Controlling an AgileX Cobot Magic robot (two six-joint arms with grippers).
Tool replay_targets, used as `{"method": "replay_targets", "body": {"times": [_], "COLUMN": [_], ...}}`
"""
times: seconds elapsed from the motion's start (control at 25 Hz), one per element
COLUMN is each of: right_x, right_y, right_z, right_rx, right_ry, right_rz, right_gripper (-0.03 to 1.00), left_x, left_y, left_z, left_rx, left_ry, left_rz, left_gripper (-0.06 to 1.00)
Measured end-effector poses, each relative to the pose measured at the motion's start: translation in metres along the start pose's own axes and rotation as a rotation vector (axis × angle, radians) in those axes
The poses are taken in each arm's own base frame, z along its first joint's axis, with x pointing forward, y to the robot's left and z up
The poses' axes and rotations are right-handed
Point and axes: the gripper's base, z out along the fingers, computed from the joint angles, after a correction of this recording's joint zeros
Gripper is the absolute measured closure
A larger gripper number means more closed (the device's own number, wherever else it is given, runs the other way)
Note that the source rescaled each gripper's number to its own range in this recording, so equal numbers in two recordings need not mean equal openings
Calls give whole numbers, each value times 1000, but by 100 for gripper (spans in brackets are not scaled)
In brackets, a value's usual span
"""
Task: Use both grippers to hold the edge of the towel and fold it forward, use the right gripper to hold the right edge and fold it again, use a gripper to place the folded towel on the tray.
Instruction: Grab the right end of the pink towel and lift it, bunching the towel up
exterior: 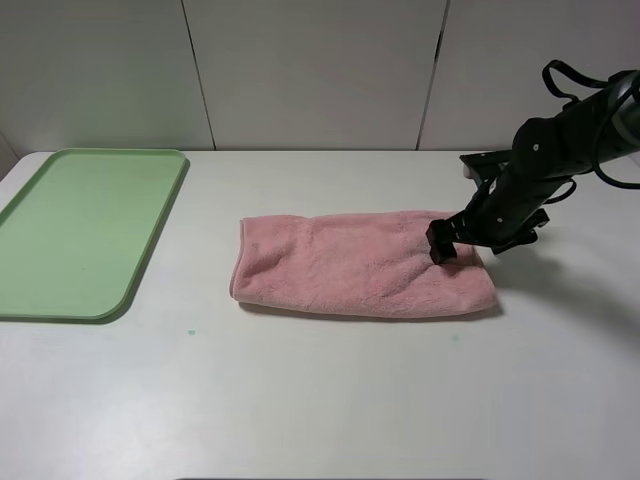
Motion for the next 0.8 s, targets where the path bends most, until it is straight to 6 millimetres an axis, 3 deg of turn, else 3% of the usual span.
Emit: {"method": "replay_targets", "body": {"times": [0.28,0.4,0.56,0.76,0.8], "right_x": [2,2,2,2,2], "right_y": [0,0,2,8,8], "right_z": [2,1,1,1,1], "right_rx": [0,-2,-12,-32,-32], "right_ry": [30,37,47,54,55], "right_rz": [56,64,84,114,114], "right_gripper": [-3,7,39,90,91], "left_x": [0,0,0,0,0], "left_y": [0,0,0,0,0], "left_z": [0,0,0,0,0], "left_rx": [0,0,0,0,0], "left_ry": [0,0,0,0,0], "left_rz": [0,0,0,0,0], "left_gripper": [-6,-6,-6,-6,-6]}}
